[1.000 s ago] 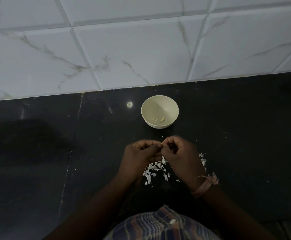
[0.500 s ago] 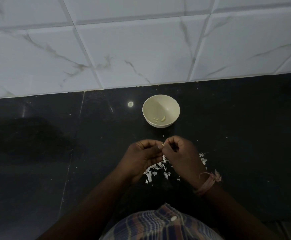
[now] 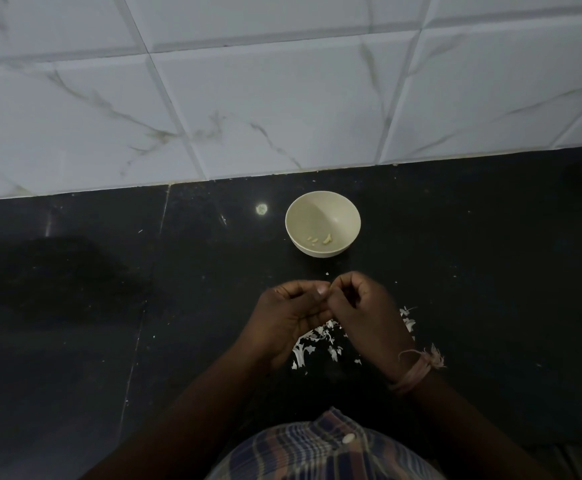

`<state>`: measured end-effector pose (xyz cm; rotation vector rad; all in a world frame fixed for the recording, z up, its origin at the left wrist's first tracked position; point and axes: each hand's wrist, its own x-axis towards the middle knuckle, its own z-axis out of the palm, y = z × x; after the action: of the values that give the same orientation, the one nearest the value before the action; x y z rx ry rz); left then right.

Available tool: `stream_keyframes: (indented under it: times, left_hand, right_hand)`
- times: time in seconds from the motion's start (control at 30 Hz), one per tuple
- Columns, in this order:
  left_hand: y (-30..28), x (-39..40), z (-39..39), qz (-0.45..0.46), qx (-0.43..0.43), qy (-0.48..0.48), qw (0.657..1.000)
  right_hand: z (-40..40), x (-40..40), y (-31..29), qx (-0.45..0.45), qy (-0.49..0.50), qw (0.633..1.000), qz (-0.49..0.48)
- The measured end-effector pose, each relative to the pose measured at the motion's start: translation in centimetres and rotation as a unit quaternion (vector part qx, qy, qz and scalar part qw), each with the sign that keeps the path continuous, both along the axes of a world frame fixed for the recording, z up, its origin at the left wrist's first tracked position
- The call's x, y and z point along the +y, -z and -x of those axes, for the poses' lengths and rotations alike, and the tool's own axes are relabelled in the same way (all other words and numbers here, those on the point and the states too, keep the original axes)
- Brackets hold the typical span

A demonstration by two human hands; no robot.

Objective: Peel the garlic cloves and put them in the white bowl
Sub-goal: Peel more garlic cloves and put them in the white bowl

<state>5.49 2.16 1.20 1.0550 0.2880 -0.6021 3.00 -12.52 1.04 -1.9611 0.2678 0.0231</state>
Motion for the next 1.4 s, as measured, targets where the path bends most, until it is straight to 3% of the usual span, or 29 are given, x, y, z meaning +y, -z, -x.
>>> stream_keyframes:
  times: [0.27, 0.47, 0.7, 1.0, 1.4]
  left_hand:
    - [0.03, 0.02, -0.21, 0.001, 0.043, -0.006, 0.999]
    - [-0.21, -0.05, -0.10, 0.061, 0.110, -0.032, 0.992]
    - [0.08, 0.06, -0.03, 0.096, 0.135, -0.057, 0.984]
    - [0.24, 0.19, 0.22, 0.074, 0.097, -0.056, 0.991]
    - [0.27, 0.70, 0.44, 0.059, 0.089, -0.077, 0.991]
  right_hand:
    - [-0.01, 0.26, 0.57, -0.005, 0.003, 1.000, 0.006]
    - [-0.17, 0.29, 0.89, 0.027, 0.073, 0.991, -0.105]
    - [0.09, 0.23, 0.39, 0.014, 0.073, 0.988, -0.132]
    - [0.13, 0.17, 0.65, -0.040, 0.056, 0.997, 0.018]
    - [-0.07, 0.41, 0.37, -0.044, 0.058, 0.997, 0.005]
